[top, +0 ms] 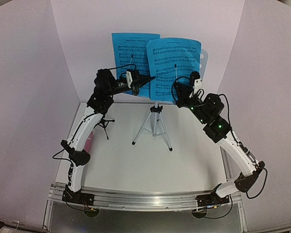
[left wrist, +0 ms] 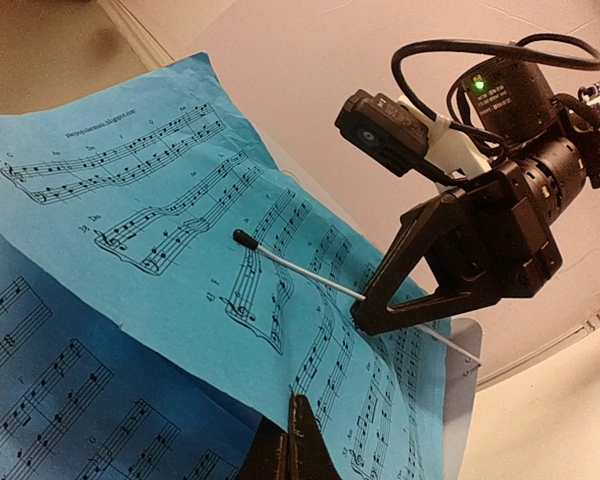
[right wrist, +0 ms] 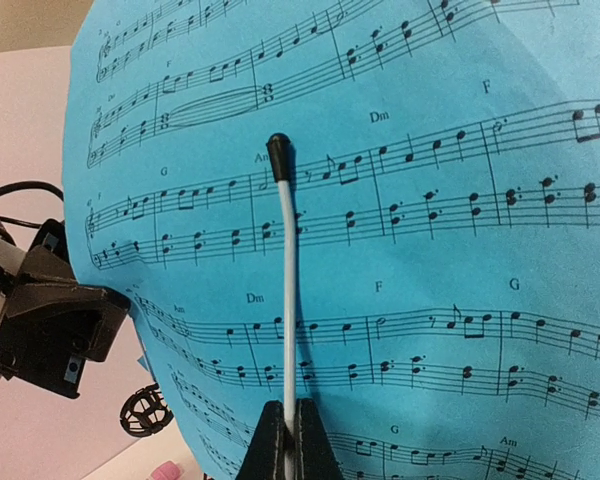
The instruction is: Set up the instrument practice props
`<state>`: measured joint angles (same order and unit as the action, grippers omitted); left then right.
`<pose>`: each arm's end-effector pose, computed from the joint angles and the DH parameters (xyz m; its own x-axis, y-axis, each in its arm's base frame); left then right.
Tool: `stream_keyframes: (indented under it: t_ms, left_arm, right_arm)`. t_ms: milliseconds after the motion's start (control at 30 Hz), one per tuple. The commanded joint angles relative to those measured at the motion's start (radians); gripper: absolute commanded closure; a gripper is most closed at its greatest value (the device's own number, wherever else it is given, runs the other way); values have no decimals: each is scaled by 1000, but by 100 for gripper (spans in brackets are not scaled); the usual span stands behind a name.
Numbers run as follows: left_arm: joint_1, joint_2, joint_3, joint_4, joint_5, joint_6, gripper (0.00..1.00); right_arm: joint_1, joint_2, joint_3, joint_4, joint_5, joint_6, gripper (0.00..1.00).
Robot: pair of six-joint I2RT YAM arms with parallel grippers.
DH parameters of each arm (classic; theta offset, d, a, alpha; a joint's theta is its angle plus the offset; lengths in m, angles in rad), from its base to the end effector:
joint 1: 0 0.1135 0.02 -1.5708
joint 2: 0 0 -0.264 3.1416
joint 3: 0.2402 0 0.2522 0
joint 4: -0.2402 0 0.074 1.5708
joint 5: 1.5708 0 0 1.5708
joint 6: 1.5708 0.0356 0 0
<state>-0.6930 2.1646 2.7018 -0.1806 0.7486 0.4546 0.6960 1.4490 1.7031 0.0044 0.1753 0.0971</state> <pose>0.3240 -0.3005 0.5441 0.6623 -0.1318 -0.7376 0.7434 0.2383 0.6249 0.2460 0.1974 0.5231 0.1466 0.2469 -0.9579 -0.5186 0.8438 0.1381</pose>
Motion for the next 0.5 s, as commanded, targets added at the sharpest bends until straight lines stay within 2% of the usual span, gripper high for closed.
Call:
stream_keyframes:
  t_ms: [0, 467]
  left_arm:
    - [-8, 21, 41, 57, -7, 54, 100]
    - [-14, 34, 34, 92, -26, 73, 100]
  right_arm:
    - [7, -32, 20, 98, -43, -1, 100]
    - [7, -40, 12, 98, -52, 8, 100]
